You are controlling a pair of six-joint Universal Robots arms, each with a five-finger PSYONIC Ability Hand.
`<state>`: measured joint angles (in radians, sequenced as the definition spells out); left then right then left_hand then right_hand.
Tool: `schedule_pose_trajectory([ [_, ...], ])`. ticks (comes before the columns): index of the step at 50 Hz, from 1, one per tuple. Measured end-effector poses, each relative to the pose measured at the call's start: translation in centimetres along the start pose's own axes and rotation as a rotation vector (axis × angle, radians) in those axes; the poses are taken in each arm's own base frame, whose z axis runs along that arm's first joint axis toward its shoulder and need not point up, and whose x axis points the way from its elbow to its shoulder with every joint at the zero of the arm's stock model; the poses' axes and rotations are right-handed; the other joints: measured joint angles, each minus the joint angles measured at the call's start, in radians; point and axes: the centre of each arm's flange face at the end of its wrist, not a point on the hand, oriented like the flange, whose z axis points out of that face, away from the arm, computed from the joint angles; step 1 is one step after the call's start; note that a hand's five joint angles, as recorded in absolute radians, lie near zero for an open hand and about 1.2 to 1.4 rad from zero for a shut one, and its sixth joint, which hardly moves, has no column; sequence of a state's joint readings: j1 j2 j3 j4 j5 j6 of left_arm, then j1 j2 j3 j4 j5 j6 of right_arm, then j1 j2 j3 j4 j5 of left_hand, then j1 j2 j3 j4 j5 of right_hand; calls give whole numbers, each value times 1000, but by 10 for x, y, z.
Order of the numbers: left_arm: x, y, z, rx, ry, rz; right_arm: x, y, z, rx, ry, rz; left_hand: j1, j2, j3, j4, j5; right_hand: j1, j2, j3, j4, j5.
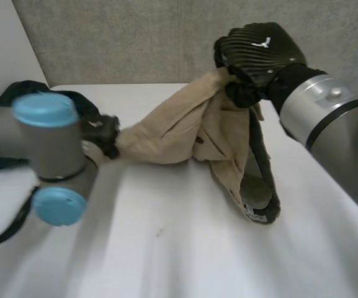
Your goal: Fold the laundry.
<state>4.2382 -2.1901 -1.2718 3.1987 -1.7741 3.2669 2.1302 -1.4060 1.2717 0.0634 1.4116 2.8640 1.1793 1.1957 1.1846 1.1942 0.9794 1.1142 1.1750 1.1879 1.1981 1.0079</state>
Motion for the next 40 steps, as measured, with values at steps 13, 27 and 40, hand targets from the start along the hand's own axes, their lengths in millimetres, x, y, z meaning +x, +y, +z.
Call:
schedule_pose_trajectory([
  [13, -83, -154, -125, 462, -67, 46, 56, 3, -2, -50, 104, -40, 0, 3, 4, 1, 0, 0, 0, 0, 0, 0],
  [27, -75, -171, -157, 377, 26, 125, 78, 15, 3, -144, 152, -101, 0, 4, 4, 4, 0, 0, 0, 0, 0, 0],
  [40, -55, -154, -24, 329, -35, 209, 66, 80, 86, -141, 221, -150, 0, 4, 5, 4, 0, 0, 0, 2, 0, 0],
])
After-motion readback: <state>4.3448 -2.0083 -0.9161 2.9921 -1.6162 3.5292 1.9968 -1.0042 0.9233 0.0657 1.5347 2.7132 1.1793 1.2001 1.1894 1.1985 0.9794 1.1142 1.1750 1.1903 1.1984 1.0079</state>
